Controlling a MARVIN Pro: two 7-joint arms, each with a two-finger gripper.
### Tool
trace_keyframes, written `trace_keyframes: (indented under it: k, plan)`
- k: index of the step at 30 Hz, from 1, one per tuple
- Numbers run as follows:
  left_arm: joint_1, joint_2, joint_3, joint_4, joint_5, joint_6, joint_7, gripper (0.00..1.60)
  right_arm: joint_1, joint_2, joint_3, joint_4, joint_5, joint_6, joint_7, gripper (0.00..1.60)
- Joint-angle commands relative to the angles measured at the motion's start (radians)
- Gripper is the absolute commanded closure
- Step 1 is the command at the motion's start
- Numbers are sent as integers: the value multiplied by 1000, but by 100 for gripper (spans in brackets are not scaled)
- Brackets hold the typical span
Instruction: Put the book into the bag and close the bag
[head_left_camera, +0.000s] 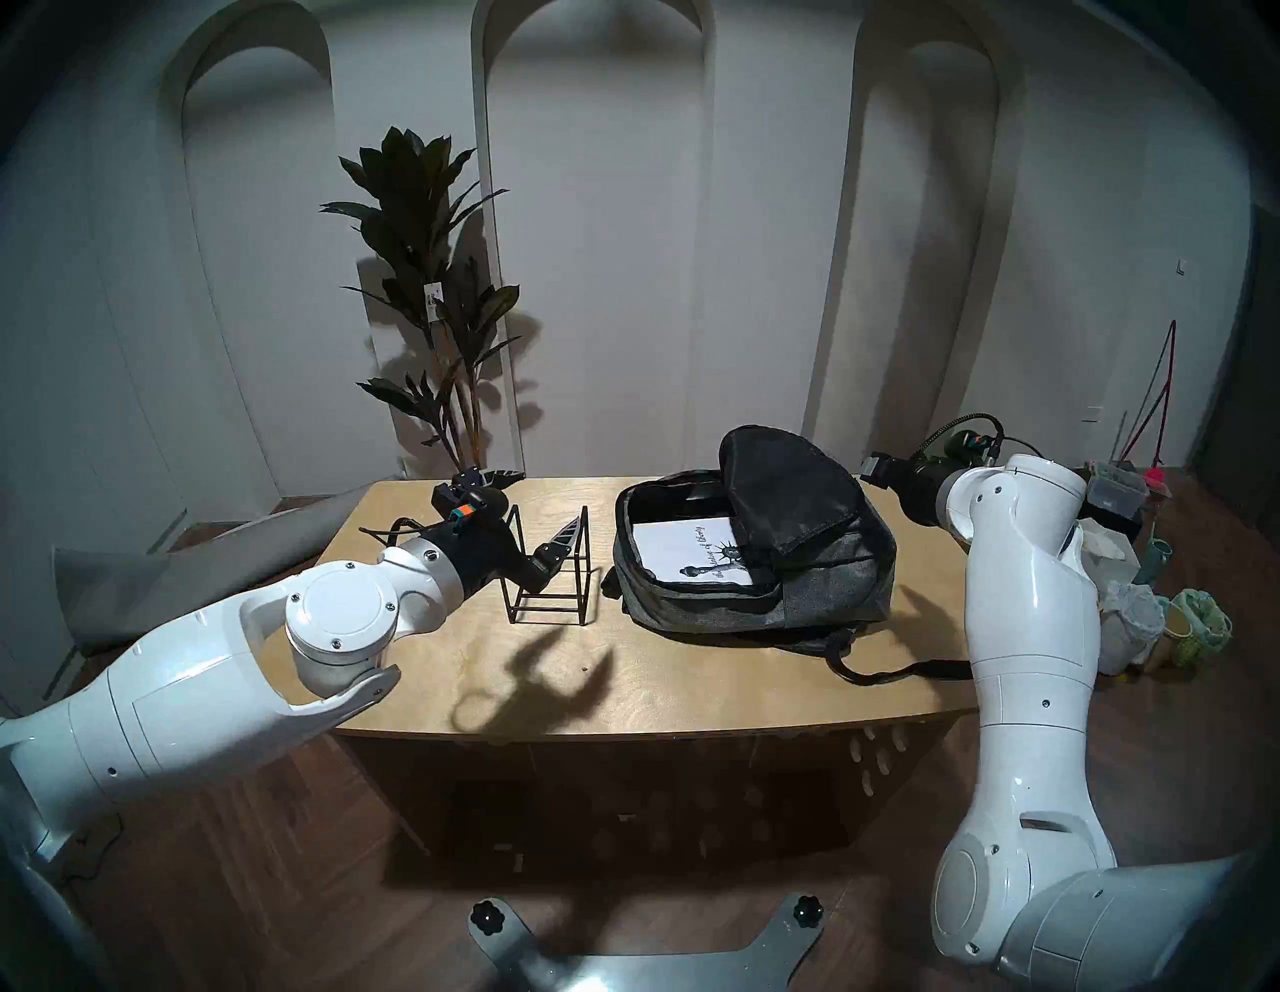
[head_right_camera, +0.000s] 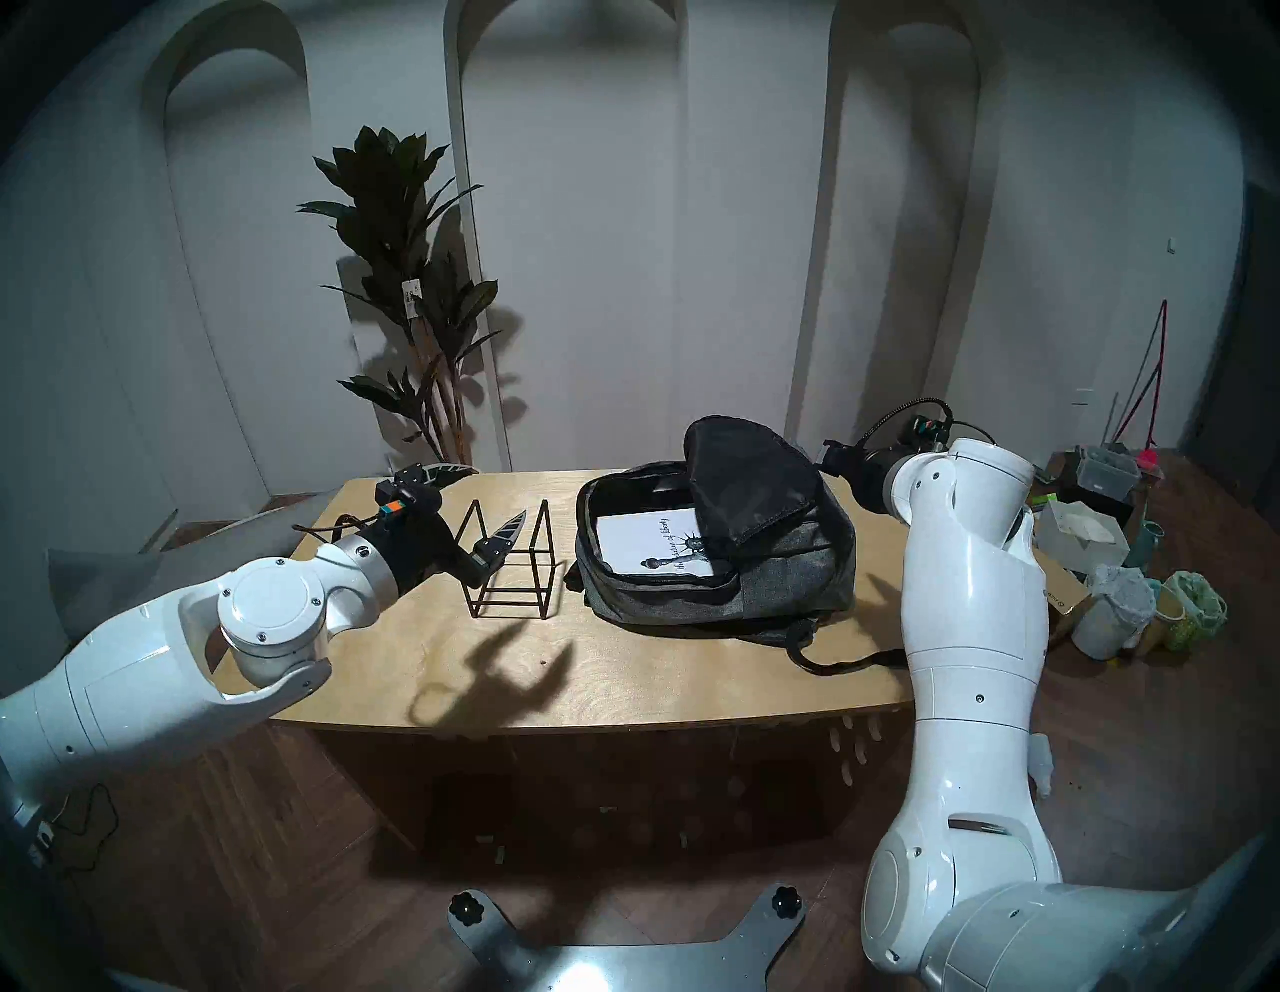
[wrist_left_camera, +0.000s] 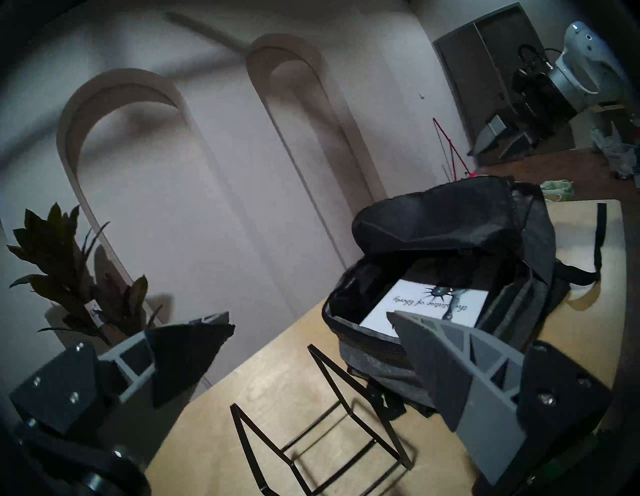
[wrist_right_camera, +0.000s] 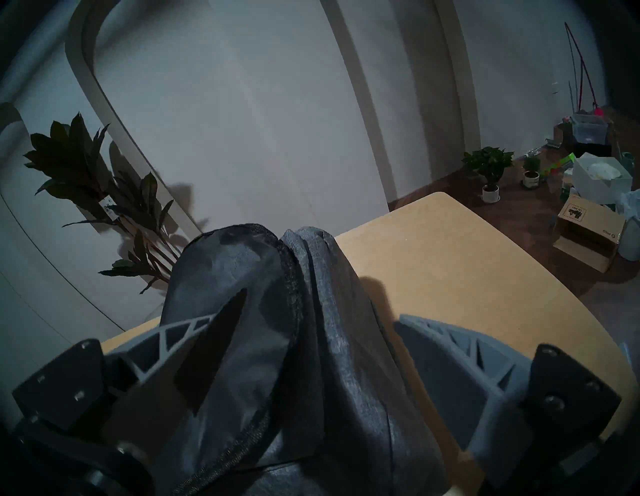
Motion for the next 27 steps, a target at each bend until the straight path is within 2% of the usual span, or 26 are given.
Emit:
trace_keyframes:
  k: [1, 4, 9, 10, 11, 13, 27]
  plan:
    - [-41, 16, -33, -12, -49, 44, -37, 0, 48, -17, -5, -5, 34, -2, -4, 0]
    - [-31, -19, -38, 3, -58, 51, 20, 0, 48, -18, -10, -2, 42, -2, -1, 0]
    - [2, -77, -66, 47, -98, 12, 121, 0, 49, -22, -20, 9, 48, -2, -7, 0]
    - [9, -86, -75, 57, -99, 2, 119, 0, 49, -23, -21, 11, 49, -2, -8, 0]
    - [19, -97, -82, 65, -110, -10, 158, 0, 46, -24, -26, 20, 50, -2, -7, 0]
    - [22, -99, -74, 61, -117, -15, 202, 0, 46, -22, -29, 25, 51, -2, -8, 0]
    - [35, -89, -65, 47, -134, -5, 235, 0, 47, -18, -43, 56, 49, -2, -16, 0]
